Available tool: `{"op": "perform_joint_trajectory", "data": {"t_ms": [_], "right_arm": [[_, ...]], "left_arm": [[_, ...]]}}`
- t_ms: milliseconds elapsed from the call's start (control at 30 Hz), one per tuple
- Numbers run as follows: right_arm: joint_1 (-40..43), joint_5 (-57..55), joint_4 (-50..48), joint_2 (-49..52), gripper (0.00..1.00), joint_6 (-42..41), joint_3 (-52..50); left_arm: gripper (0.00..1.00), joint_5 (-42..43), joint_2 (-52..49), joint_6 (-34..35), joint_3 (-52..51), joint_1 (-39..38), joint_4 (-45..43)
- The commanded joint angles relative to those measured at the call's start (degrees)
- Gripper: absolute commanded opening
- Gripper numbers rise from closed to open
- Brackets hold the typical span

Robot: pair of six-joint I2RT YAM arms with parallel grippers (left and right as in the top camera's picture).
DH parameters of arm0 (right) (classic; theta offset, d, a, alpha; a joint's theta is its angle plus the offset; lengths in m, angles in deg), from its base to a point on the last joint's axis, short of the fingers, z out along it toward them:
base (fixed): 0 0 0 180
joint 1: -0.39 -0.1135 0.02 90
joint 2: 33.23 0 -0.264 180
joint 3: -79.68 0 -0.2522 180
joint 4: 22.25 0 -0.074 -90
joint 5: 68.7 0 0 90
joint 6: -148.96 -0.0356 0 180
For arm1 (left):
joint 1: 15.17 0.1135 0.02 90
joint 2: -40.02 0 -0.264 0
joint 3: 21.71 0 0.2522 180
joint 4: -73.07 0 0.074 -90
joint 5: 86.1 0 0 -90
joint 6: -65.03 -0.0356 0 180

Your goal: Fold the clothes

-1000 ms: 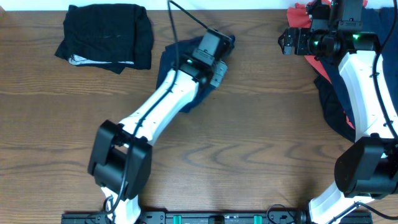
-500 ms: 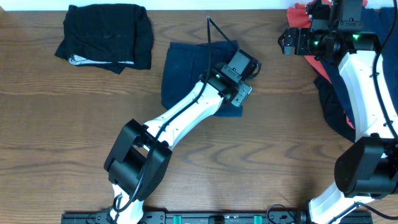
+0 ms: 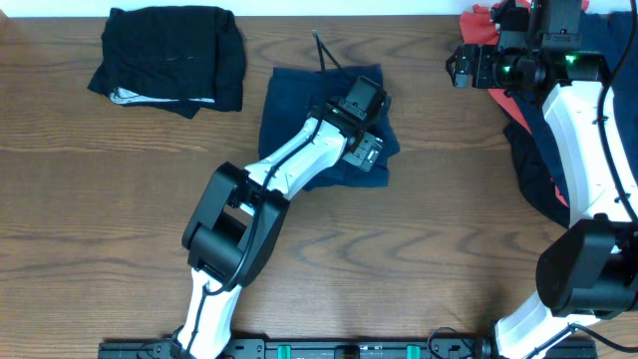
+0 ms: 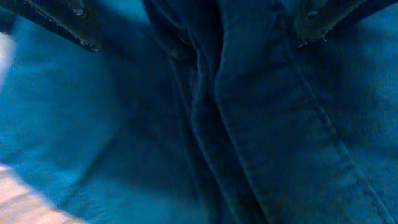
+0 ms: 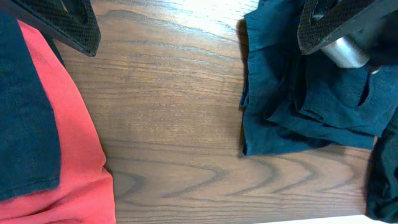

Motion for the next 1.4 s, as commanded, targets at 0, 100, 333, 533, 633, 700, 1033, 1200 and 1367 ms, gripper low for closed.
{"op": "perform_joint_trajectory", "data": {"t_ms": [0,100,333,533,633,700,1033,1200,1367], "right_arm": [[0.2,1.5,-0.1,0.1,0.99,0.7,0.0],[0.2,1.9,-0.3,0.1,0.99,0.7,0.0],[0.2,1.9,-0.4,0.2,0.99,0.7,0.0],[0.1,1.9,-0.7,0.1,0.99,0.7,0.0],[-0.1,1.9,-0.9,0.2,0.99,0.7,0.0],[-0.3,1.9,-0.9,0.2,0.99,0.7,0.0],[-0.5,1.9,-0.9,0.2,0.99,1.3,0.0],[-0.6,1.9,-0.9,0.2,0.99,1.3,0.0],[-0.6,1.9,-0.9,0.2,0.99,1.3,0.0]], "left_arm": [[0.98,0.7,-0.7,0.1,0.2,-0.1,-1.2],[0.98,1.4,-1.3,0.0,0.2,-0.3,-2.7],[0.98,4.9,-1.3,0.1,0.2,-0.7,-4.6],[0.98,7.1,-1.5,0.1,0.2,-1.0,-4.9],[0.98,7.3,-1.6,0.1,0.2,-1.0,-5.5],[0.98,7.7,-1.7,0.1,0.2,-1.1,-5.4],[0.98,7.7,0.8,-0.2,1.9,-1.5,0.5],[0.98,7.7,3.7,-3.0,2.2,-2.9,2.6],[0.98,7.0,4.3,-5.2,2.2,-4.8,4.4]]}}
